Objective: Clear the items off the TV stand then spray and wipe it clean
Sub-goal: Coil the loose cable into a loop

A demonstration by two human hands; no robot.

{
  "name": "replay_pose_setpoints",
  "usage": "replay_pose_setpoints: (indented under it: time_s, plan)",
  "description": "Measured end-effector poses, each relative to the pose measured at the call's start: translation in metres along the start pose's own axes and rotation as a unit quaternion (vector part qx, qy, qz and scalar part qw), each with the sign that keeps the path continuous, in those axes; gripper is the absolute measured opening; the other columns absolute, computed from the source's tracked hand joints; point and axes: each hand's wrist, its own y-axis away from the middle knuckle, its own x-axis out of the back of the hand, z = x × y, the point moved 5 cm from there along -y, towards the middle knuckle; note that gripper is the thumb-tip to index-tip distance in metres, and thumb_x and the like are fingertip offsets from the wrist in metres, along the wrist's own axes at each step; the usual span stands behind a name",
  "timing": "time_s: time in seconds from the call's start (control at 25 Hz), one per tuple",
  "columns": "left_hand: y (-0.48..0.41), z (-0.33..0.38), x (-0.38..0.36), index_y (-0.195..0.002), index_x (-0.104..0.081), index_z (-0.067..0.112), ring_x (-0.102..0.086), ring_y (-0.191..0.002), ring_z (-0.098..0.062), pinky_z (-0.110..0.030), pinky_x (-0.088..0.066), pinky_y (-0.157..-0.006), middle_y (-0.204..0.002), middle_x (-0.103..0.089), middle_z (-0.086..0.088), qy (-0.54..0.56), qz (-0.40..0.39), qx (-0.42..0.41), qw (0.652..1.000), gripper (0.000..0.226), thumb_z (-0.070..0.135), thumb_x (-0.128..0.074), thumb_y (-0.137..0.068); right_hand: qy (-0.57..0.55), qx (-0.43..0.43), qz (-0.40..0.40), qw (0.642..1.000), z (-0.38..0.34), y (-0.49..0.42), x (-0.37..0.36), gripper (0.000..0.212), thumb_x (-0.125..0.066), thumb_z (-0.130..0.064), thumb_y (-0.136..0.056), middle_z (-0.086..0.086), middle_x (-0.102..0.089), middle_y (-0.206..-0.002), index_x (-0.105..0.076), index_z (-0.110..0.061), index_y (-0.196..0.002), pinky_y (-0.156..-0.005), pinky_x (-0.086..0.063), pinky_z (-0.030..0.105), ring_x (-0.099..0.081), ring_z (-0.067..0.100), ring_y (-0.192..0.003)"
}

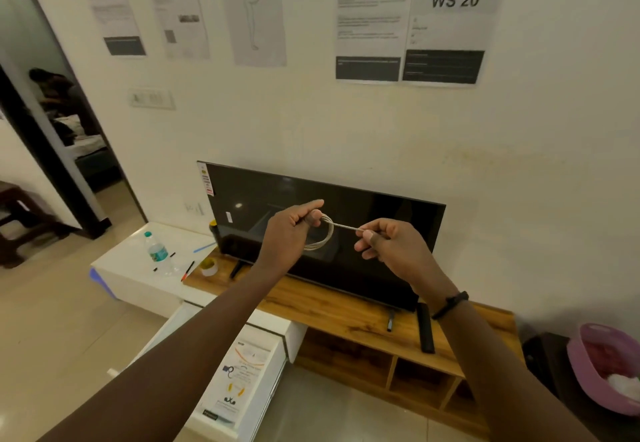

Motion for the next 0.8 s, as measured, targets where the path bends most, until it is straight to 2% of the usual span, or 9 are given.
replay_pose_setpoints:
  time_s: [0.08, 0.2, 0.24, 0.28, 0.36, 0.44, 0.52, 0.64, 0.8]
  plan:
    - [0.004, -0.008, 0.01, -0.122, -0.072, 0.028, -0.064, -0.09, 0.013, -0.01, -0.049, -0.074, -0.091, -0.072, 0.019, 0.028, 0.002, 0.035, 0.999, 0.024, 0.027, -0.056, -0.104, 0.055, 0.001, -0.013, 0.998, -0.004, -0.006, -0.011, 0.012, -0.058, -0.026, -0.104, -0.01, -0.074, -0.09, -0.07, -0.028, -0.106, -0.069, -0.048, 0.019, -0.07, 0.013, -0.092]
    - [0.005, -0.022, 0.023, -0.107, -0.076, 0.031, -0.062, -0.065, 0.007, -0.012, -0.047, -0.056, -0.079, -0.072, 0.015, 0.176, 0.01, 0.112, 0.978, 0.021, 0.026, -0.056, -0.104, 0.207, 0.057, -0.027, 0.976, -0.015, -0.014, -0.044, 0.013, -0.065, -0.026, -0.1, -0.015, -0.065, -0.093, -0.076, -0.024, -0.107, -0.077, -0.043, 0.019, -0.061, 0.011, -0.097]
    - [0.004, -0.025, 0.027, -0.107, -0.077, 0.029, -0.062, -0.063, 0.007, -0.012, -0.048, -0.054, -0.078, -0.071, 0.014, 0.222, 0.004, 0.124, 0.967, 0.021, 0.024, -0.056, -0.104, 0.203, 0.075, -0.009, 0.976, -0.02, -0.016, -0.055, 0.013, -0.066, -0.023, -0.099, -0.014, -0.065, -0.093, -0.076, -0.024, -0.107, -0.077, -0.045, 0.017, -0.063, 0.011, -0.095]
    - [0.003, -0.03, 0.036, -0.107, -0.077, 0.026, -0.064, -0.063, 0.006, -0.012, -0.049, -0.054, -0.079, -0.071, 0.013, 0.262, -0.004, 0.128, 0.957, 0.021, 0.023, -0.056, -0.104, 0.149, 0.072, 0.007, 0.986, -0.026, -0.02, -0.068, 0.013, -0.066, -0.02, -0.099, -0.011, -0.069, -0.092, -0.076, -0.024, -0.105, -0.075, -0.049, 0.016, -0.067, 0.012, -0.092]
    - [0.0, -0.036, 0.051, -0.107, -0.077, 0.023, -0.07, -0.069, 0.001, -0.015, -0.054, -0.057, -0.084, -0.074, 0.007, 0.319, -0.016, 0.128, 0.939, 0.021, 0.022, -0.056, -0.104, -0.103, 0.005, 0.012, 0.995, -0.03, -0.027, -0.092, 0.015, -0.063, -0.013, -0.1, -0.001, -0.076, -0.095, -0.076, -0.019, -0.104, -0.073, -0.058, 0.02, -0.074, 0.015, -0.091]
    - [-0.006, -0.048, 0.072, -0.107, -0.077, 0.023, -0.076, -0.084, -0.009, -0.019, -0.058, -0.065, -0.093, -0.078, 0.001, 0.338, -0.02, 0.123, 0.933, 0.021, 0.022, -0.056, -0.104, -0.35, -0.08, -0.034, 0.933, -0.04, -0.033, -0.131, 0.017, -0.06, -0.01, -0.101, 0.006, -0.077, -0.101, -0.074, -0.011, -0.109, -0.073, -0.06, 0.024, -0.075, 0.016, -0.086]
    - [-0.012, -0.071, 0.102, -0.106, -0.076, 0.026, -0.077, -0.094, -0.013, -0.02, -0.059, -0.069, -0.099, -0.079, 0.0, 0.336, -0.009, 0.123, 0.934, 0.02, 0.024, -0.057, -0.103, -0.408, -0.117, -0.09, 0.901, -0.056, -0.034, -0.177, 0.021, -0.058, -0.017, -0.101, 0.007, -0.075, -0.102, -0.073, -0.011, -0.114, -0.07, -0.055, 0.027, -0.07, 0.015, -0.083]
    - [-0.018, -0.11, 0.143, -0.103, -0.076, 0.033, -0.076, -0.092, -0.007, -0.017, -0.058, -0.066, -0.096, -0.079, 0.006, 0.316, 0.02, 0.135, 0.939, 0.019, 0.028, -0.057, -0.103, -0.394, -0.127, -0.13, 0.901, -0.069, -0.041, -0.237, 0.029, -0.055, -0.025, -0.096, 0.011, -0.072, -0.109, -0.071, -0.012, -0.117, -0.076, -0.047, 0.034, -0.061, 0.024, -0.099]
    - [-0.017, -0.158, 0.184, -0.098, -0.074, 0.042, -0.068, -0.071, 0.003, -0.015, -0.057, -0.061, -0.09, -0.078, 0.014, 0.284, 0.049, 0.131, 0.949, 0.02, 0.028, -0.06, -0.103, -0.206, -0.111, -0.094, 0.968, -0.079, -0.052, -0.296, 0.032, -0.072, -0.044, -0.091, 0.002, -0.075, -0.104, -0.077, -0.017, -0.108, -0.083, -0.049, 0.033, -0.059, 0.021, -0.099]
